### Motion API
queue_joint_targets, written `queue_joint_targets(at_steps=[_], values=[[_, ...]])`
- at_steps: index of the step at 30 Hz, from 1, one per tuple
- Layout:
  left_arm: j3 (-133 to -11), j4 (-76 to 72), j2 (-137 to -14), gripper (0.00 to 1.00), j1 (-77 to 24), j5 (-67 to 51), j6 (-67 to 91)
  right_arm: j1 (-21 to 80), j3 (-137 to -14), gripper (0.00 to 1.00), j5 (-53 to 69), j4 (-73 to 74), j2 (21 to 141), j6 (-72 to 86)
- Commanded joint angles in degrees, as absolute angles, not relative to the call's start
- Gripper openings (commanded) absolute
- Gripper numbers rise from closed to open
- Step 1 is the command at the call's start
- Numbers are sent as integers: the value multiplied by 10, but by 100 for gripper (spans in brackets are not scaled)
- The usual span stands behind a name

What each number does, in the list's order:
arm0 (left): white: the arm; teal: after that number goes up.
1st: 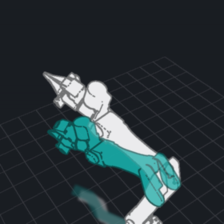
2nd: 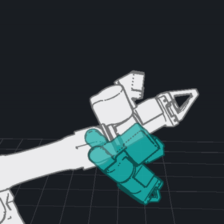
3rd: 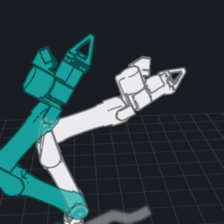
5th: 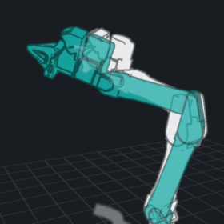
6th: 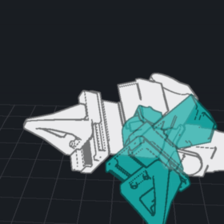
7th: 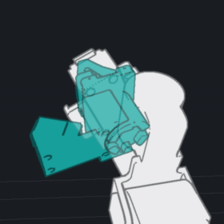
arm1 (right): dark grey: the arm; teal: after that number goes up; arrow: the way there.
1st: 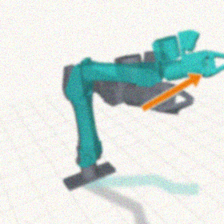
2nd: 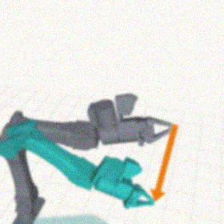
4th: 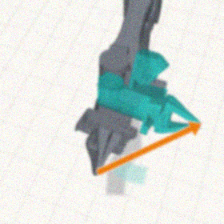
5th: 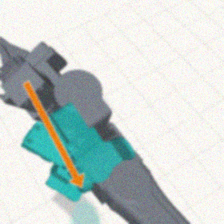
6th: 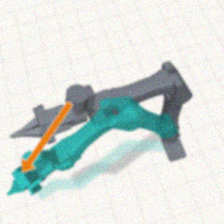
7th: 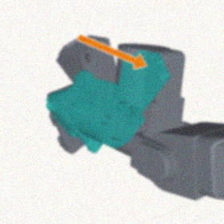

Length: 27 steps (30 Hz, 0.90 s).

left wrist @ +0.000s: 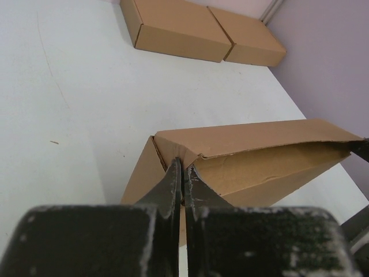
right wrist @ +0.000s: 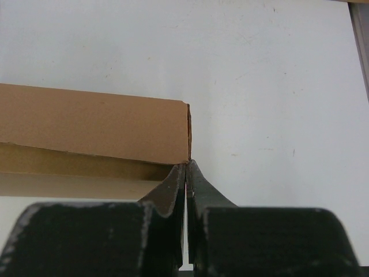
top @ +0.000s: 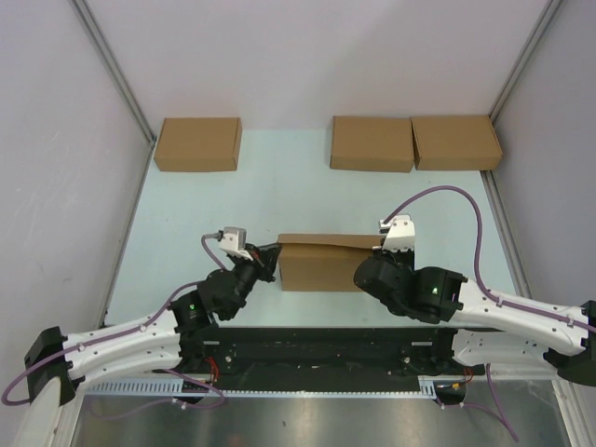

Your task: Fold the paper box

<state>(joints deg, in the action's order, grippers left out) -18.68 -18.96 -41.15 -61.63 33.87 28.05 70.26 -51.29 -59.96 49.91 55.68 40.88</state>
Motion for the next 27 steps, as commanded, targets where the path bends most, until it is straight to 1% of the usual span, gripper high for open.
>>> queue_joint_targets(at_steps=[1, 5, 12, 15, 16, 18, 19, 22, 27], values=[[-170, -154, -453, 0, -675, 274, 334, 715, -505, 0, -516, 447, 567, 434], [-152, -161, -462, 0, -698, 334, 342, 715, -505, 0, -518, 451, 563, 432], [-134, -170, -481, 0, -719, 375, 349, 714, -506, 0, -520, 453, 551, 427], [-126, -171, -480, 0, -719, 382, 354, 715, -506, 9, -519, 456, 541, 426], [-122, -170, -482, 0, -719, 384, 354, 714, -506, 21, -519, 456, 538, 424], [-120, -166, -482, 0, -719, 390, 357, 714, -507, 36, -517, 458, 531, 418], [-119, -164, -480, 0, -719, 390, 357, 715, -506, 47, -516, 459, 523, 417], [-116, -160, -474, 0, -719, 391, 359, 714, -513, 58, -519, 470, 509, 413], [-119, -152, -468, 0, -720, 395, 354, 715, -532, 65, -521, 491, 495, 399]])
